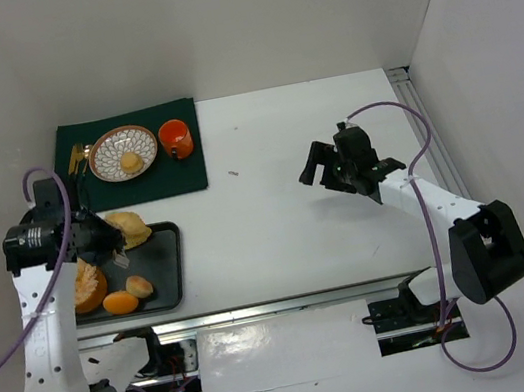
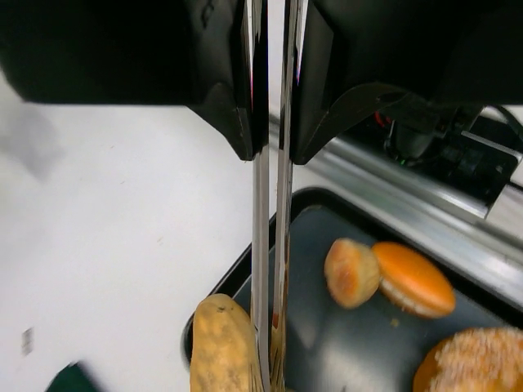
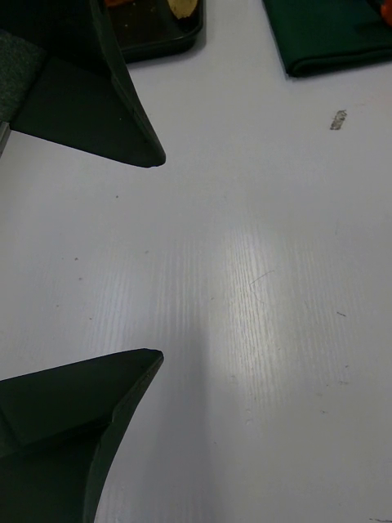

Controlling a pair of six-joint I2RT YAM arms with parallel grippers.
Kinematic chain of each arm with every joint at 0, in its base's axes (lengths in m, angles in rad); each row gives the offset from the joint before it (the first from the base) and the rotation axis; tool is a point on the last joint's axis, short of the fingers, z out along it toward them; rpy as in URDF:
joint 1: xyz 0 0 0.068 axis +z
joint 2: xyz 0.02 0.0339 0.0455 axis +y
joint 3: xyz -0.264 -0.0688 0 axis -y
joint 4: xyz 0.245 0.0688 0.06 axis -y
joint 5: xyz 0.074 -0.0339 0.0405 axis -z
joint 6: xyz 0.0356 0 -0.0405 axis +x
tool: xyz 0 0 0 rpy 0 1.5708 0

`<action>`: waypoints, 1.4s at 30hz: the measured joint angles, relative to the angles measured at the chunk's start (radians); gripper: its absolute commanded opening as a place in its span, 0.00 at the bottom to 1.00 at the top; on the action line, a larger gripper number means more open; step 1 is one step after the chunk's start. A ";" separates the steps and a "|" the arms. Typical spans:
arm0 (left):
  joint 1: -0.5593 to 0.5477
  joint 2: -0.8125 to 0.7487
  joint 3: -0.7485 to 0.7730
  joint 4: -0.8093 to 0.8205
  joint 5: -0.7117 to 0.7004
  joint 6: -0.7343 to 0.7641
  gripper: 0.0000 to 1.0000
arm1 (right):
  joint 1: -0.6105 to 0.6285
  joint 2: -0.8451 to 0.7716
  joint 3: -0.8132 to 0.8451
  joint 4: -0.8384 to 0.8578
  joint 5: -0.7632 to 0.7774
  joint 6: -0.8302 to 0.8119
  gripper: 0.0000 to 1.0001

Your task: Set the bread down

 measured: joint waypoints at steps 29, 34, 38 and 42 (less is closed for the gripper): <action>0.048 1.014 0.638 0.545 0.015 -0.004 0.23 | -0.016 0.000 0.000 -0.023 0.019 -0.016 0.99; 0.045 1.019 0.636 0.545 0.019 -0.001 0.49 | -0.022 0.008 0.000 -0.030 0.021 -0.016 0.99; 0.045 1.006 0.630 0.549 0.026 0.006 0.58 | -0.022 0.021 0.000 -0.032 0.021 -0.016 0.99; 0.045 0.962 0.628 0.547 0.027 0.021 0.56 | -0.022 0.021 0.000 -0.038 0.021 -0.016 0.99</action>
